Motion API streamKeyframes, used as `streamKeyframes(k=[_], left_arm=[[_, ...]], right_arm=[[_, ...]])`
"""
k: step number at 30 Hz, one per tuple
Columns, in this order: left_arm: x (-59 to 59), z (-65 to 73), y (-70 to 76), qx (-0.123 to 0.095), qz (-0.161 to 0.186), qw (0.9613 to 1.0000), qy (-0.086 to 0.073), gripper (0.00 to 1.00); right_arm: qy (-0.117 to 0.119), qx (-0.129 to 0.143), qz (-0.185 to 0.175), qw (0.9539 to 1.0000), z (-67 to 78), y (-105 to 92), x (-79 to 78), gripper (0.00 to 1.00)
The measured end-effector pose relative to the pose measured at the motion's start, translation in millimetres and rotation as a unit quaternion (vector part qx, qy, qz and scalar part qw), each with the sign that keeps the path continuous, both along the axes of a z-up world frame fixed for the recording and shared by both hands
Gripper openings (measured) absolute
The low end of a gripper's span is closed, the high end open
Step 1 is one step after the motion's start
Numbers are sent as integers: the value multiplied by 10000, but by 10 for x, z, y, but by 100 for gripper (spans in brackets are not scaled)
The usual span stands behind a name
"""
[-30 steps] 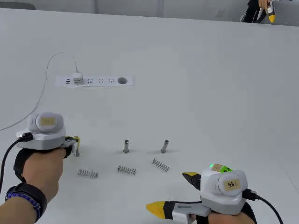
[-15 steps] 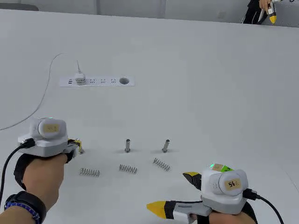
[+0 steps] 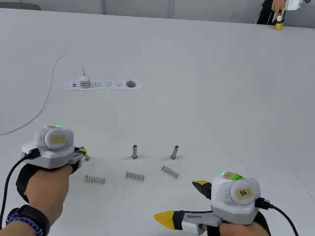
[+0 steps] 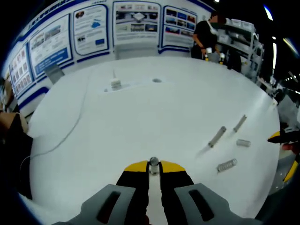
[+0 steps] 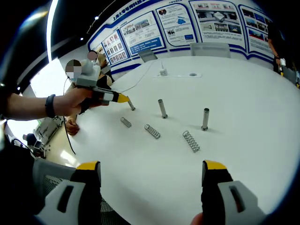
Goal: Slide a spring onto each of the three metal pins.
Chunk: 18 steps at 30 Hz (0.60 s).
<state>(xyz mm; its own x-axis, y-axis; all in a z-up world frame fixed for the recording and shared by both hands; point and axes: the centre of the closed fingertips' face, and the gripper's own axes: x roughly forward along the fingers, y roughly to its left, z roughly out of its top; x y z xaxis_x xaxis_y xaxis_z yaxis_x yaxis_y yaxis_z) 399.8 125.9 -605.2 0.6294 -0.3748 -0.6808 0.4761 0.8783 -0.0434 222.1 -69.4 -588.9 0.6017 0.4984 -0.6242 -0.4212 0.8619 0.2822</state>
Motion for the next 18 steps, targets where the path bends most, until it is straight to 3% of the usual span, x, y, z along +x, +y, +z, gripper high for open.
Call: streamKeyframes(k=[18], left_arm=[[-48, -6, 6, 25, -1, 10000, -71, 7]], right_arm=[[26, 8, 28, 10000, -15, 18, -19, 90]])
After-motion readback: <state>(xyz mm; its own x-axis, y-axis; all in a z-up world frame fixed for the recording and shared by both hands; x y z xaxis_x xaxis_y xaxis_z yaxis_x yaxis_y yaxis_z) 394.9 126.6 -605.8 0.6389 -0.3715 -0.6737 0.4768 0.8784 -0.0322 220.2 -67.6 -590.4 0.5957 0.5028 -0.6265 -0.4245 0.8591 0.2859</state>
